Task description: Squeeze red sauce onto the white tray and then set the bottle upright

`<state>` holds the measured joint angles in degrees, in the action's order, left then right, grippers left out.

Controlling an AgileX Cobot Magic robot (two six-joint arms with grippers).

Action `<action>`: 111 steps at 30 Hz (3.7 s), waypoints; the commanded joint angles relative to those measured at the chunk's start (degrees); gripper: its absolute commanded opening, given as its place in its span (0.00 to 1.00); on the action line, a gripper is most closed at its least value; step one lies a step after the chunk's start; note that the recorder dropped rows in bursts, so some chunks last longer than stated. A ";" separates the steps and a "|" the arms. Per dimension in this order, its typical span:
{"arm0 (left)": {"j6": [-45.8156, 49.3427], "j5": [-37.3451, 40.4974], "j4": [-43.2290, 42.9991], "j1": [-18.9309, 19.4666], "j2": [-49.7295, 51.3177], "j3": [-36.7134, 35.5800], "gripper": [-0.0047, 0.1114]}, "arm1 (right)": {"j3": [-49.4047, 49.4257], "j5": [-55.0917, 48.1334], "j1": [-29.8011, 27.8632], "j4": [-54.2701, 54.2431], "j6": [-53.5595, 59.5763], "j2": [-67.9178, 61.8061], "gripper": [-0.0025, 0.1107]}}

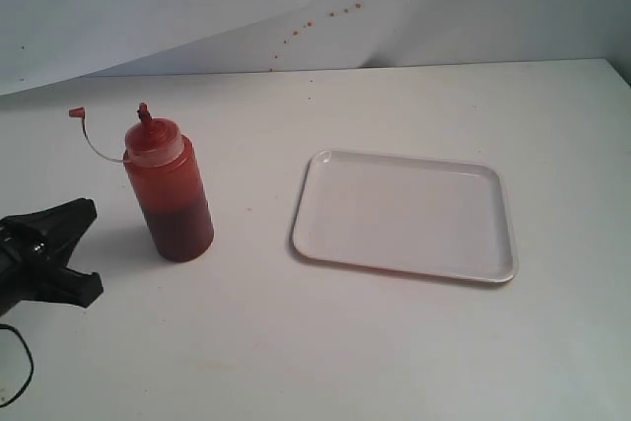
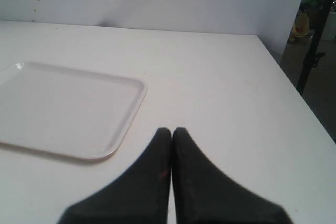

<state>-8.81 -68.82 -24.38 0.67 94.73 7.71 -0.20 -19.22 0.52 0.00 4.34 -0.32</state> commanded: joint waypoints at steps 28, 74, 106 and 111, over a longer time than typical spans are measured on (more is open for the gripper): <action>0.30 7.84 -15.08 0.08 10.92 5.30 0.06 | 0.20 0.03 0.11 0.00 -0.11 0.32 0.02; -0.04 4.45 -15.65 -0.03 10.92 5.30 0.94 | 0.20 0.03 0.11 0.00 -0.11 0.32 0.02; -0.04 4.45 -15.65 -0.03 10.92 5.30 0.94 | 0.20 0.03 0.11 0.00 -0.11 0.32 0.02; -0.04 4.45 -15.65 -0.03 10.92 5.30 0.94 | 0.20 0.03 0.11 0.00 -0.11 0.32 0.02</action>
<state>-8.32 -63.69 -39.99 0.67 105.69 12.67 -0.20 -19.22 0.52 0.00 4.34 -0.32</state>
